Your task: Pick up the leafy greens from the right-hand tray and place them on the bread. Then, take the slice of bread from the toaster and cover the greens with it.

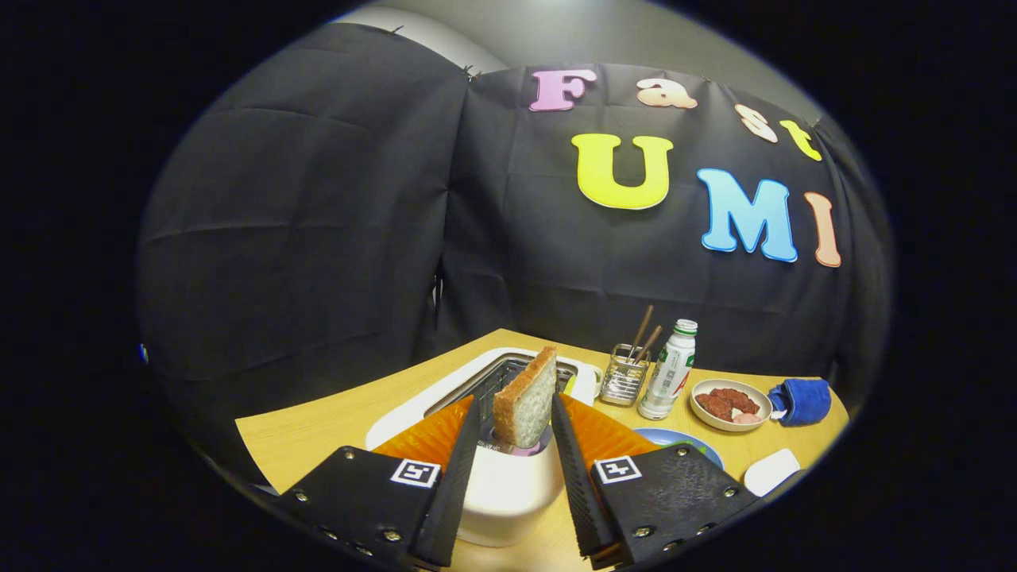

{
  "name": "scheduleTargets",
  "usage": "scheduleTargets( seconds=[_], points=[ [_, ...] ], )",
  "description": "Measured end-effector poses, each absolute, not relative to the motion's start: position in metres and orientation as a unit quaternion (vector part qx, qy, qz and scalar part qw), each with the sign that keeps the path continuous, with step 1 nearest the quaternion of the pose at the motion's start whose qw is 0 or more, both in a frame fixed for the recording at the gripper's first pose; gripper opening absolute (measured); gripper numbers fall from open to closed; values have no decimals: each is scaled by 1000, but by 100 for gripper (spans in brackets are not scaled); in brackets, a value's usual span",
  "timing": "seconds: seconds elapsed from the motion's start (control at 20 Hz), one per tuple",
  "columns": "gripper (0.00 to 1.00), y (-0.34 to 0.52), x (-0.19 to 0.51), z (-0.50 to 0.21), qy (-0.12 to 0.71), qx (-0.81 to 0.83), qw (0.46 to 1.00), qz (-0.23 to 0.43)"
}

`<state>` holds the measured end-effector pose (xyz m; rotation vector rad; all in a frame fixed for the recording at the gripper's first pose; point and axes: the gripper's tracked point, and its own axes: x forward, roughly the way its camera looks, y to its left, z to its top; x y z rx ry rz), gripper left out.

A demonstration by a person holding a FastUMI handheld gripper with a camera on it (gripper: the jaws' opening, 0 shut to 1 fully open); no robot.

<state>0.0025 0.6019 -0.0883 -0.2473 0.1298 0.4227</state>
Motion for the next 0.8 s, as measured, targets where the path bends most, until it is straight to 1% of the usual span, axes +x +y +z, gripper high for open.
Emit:
scheduleTargets(
  seconds=[0.1, 0.2, 0.25, 0.3, 0.45, 0.5, 0.8],
  points=[
    [57, 600, 16, -91, 63, -125, 972, 188],
    [53, 600, 22, -92, 66, -129, 973, 182],
    [47, 601, 23, -94, 68, -116, 974, 180],
    [21, 602, 24, -94, 74, -107, 975, 182],
    [20, 598, 28, -89, 68, -78, 978, 182],
    [10, 600, 28, -89, 68, -70, 978, 184],
    [10, 595, 26, -74, 65, -69, 975, 199]
  ],
)
